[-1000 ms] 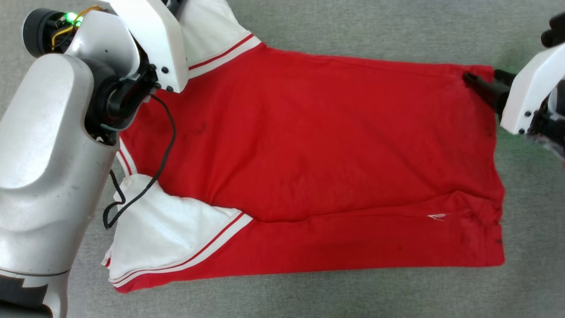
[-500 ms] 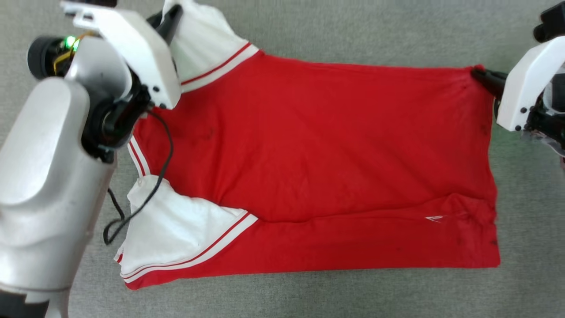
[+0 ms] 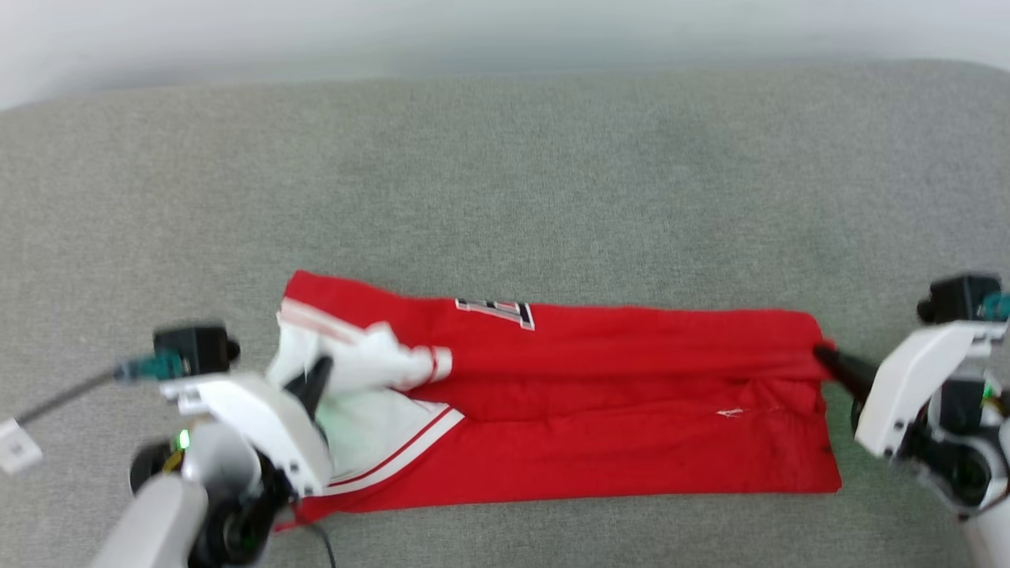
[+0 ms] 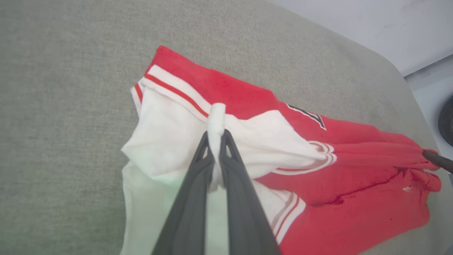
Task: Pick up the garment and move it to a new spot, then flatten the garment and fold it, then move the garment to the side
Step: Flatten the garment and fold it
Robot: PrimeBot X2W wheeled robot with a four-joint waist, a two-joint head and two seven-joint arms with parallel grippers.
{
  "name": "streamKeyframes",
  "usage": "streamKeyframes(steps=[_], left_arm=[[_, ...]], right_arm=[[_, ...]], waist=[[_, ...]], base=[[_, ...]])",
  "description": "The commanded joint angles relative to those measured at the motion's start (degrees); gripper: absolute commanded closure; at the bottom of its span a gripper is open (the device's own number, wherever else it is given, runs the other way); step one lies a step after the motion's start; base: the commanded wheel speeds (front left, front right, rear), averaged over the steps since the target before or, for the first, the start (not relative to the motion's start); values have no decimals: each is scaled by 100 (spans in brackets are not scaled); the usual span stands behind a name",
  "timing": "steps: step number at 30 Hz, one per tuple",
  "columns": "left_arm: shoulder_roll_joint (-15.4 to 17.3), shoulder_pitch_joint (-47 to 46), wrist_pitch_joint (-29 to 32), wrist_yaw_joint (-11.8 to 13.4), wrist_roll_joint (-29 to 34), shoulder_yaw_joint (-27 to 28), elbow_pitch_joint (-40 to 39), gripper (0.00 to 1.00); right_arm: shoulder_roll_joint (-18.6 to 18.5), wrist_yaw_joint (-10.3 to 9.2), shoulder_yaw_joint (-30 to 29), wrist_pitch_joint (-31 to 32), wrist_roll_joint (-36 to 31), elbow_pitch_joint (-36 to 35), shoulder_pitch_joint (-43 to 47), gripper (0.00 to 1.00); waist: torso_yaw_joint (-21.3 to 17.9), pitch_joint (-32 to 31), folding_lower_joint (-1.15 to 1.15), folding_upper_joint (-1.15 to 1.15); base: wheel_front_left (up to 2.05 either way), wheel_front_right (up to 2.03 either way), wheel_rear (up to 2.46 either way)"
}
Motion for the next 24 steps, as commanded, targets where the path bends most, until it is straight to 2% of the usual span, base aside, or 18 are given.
streamKeyframes(steps=[1,4,5,6,7,11,16,20,24], left_arm=[[7,206,3,60,-21,-13,31,100],[-141,580,149,32,-222,-137,149,100],[-128,646,163,38,-213,-177,197,63],[-150,671,101,51,-215,-170,249,4],[-219,713,42,29,-223,-185,324,0],[-376,829,-257,-64,-156,-254,666,0],[-505,869,-1083,-150,116,-171,608,0],[-505,823,-1733,-78,480,-134,393,0],[-532,779,-2322,66,857,-98,159,0]], right_arm=[[49,-4,-53,-28,13,-34,191,100],[185,-4,-135,-102,29,-45,573,100],[218,-4,-162,-127,28,-21,685,95],[245,-4,-164,-167,0,-16,762,24],[288,-4,-178,-224,-4,3,840,0],[383,-6,-151,-461,-30,-42,1113,0],[266,-4,-109,-892,-97,-603,1348,0],[142,-4,-263,-1011,-163,-1069,1524,0],[26,-4,-586,-791,-268,-1295,1577,0]], waist=[[18,-103,1,0],[24,-143,1,0],[26,-150,1,0],[27,-157,1,0],[36,-179,1,0],[1,-280,1,0],[-81,-509,1,0],[-138,-659,1,0],[-164,-779,1,0]], base=[[0,0,0],[0,0,0],[0,0,0],[0,0,0],[0,0,0],[0,0,0],[0,0,0],[0,0,0],[0,0,0]])
